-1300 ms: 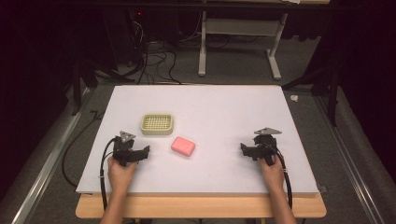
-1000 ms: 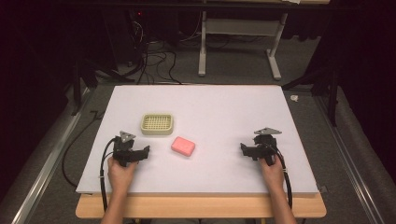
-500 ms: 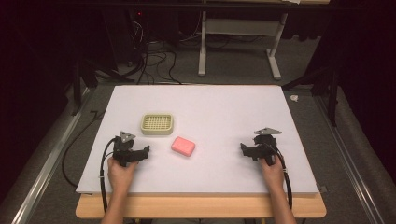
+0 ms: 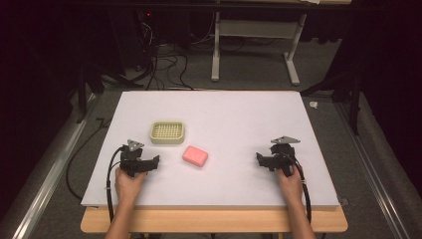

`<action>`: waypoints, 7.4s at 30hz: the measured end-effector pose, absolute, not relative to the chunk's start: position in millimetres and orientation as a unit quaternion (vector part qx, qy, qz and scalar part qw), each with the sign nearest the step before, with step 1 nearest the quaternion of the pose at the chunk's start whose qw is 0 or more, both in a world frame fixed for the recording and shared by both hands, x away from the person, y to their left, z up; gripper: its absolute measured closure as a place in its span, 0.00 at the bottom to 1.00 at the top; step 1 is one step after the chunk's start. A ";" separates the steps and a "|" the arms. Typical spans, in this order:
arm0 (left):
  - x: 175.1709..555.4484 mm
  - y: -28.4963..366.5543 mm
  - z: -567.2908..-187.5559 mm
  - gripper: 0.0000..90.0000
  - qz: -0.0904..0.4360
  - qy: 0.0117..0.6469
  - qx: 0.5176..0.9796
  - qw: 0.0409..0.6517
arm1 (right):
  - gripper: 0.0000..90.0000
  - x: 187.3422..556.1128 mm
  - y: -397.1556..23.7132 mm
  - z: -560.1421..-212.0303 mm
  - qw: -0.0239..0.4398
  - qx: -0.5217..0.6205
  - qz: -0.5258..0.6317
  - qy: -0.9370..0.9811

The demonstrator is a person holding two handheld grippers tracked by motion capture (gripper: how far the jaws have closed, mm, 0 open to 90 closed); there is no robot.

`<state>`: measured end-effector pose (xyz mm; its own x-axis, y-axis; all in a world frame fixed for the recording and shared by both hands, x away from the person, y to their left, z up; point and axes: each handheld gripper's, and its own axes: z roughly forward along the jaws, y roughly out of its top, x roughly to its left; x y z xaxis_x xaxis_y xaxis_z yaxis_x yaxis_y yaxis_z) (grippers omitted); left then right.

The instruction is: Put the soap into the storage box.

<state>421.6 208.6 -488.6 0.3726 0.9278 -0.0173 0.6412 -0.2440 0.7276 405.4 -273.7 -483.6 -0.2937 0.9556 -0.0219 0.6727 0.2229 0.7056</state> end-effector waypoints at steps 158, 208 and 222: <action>426.7 58.5 -480.1 0.15 0.154 0.407 0.838 0.330 | 0.16 405.3 -273.8 -483.6 0.236 0.546 0.301 0.746; 398.0 92.5 -436.7 0.15 0.171 0.381 0.825 0.380 | 0.16 405.2 -273.7 -483.6 0.236 0.546 0.301 0.745; 396.3 110.2 -431.2 0.15 0.171 0.394 0.816 0.387 | 0.16 405.3 -273.7 -483.6 0.236 0.546 0.301 0.745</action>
<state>396.3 110.2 -431.2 0.6312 0.7752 -0.0265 0.5107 -0.3897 0.7664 405.3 -273.7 -483.6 -0.2923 0.9561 -0.0227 0.6727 0.2224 0.7057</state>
